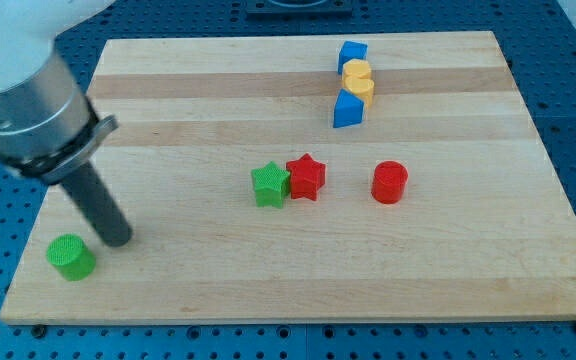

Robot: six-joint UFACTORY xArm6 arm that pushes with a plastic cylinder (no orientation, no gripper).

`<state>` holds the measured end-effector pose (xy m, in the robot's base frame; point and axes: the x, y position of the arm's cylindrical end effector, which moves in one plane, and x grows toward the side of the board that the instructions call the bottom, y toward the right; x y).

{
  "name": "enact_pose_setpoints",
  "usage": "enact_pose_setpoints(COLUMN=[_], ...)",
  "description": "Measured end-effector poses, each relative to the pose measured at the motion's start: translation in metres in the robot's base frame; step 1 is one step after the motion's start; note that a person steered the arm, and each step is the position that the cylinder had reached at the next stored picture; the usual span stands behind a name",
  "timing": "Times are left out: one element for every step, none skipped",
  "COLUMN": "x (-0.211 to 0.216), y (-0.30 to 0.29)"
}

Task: Push the green star right beside the green circle

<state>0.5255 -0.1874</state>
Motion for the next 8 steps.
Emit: enact_pose_setpoints(x=[-0.061, -0.110, -0.110, -0.080, -0.042, -0.039, -0.035, -0.010], y=[0.033, 0.090, 0.158, 0.178, 0.175, 0.163, 0.124, 0.084])
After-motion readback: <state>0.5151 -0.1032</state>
